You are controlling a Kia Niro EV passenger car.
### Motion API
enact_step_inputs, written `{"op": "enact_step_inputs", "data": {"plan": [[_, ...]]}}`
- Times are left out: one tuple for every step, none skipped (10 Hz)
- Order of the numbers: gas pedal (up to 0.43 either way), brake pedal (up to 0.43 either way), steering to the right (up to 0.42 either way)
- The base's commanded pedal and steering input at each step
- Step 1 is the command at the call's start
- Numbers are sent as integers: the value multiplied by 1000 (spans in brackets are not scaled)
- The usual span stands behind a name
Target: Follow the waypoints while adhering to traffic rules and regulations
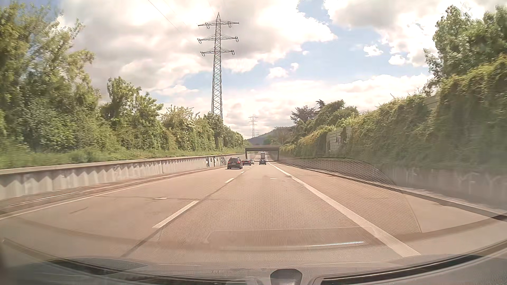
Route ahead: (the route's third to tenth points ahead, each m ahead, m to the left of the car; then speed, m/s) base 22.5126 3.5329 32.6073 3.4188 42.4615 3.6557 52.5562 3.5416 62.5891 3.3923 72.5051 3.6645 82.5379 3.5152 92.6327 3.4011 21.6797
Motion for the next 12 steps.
{"op": "enact_step_inputs", "data": {"plan": [[0,0,0],[0,0,0],[0,0,0],[0,0,0],[0,0,0],[0,0,0],[0,0,0],[0,0,0],[0,0,0],[0,0,0],[0,0,0],[0,0,0]]}}
